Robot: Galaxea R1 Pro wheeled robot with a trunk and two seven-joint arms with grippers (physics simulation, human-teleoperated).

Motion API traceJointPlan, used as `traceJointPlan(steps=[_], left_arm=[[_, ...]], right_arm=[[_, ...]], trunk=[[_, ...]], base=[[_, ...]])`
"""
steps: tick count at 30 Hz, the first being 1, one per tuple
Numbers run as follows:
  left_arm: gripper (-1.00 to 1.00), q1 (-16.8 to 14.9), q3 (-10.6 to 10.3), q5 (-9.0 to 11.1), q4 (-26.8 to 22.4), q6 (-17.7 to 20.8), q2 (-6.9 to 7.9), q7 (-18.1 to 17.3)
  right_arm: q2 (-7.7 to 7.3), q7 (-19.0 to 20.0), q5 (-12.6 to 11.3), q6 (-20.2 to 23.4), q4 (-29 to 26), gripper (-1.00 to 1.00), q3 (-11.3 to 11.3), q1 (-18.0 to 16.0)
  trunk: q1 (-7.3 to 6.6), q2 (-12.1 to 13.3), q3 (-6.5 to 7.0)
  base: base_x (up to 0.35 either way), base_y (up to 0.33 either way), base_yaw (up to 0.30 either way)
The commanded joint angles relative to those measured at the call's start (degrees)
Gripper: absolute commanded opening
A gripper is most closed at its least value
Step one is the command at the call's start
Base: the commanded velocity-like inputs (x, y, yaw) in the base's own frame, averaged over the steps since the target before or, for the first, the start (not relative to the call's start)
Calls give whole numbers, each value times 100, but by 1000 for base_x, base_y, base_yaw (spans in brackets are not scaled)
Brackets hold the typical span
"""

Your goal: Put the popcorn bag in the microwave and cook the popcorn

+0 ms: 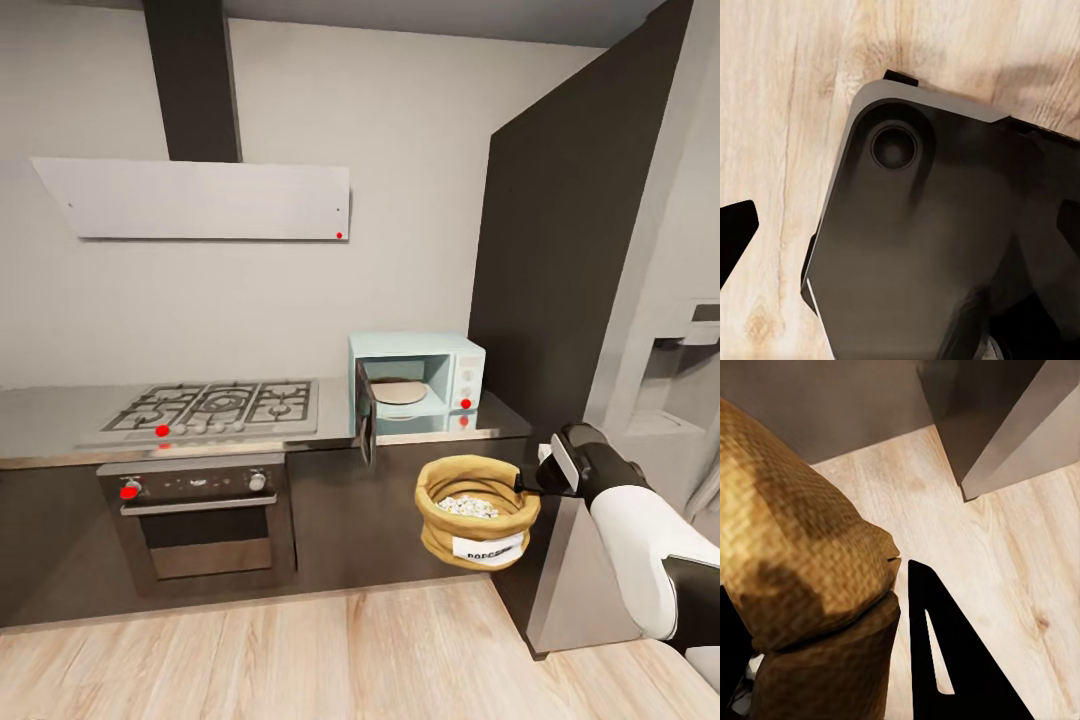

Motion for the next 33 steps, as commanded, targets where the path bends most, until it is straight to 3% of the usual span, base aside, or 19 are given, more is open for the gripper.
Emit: traceJointPlan(steps=[1, 33], left_arm=[[100, -1, 4, 20, -4, -12, -3, 17], [100, -1, -5, 12, -4, -12, 6, 10]], right_arm=[[3, 55, 61, 19, -6, -100, -30, -4], [2, 55, 91, 59, -14, -100, -30, -4]], trunk=[[0, -5, -7], [0, -5, -7]], base=[[7, 0, 0], [300, 0, 0]])
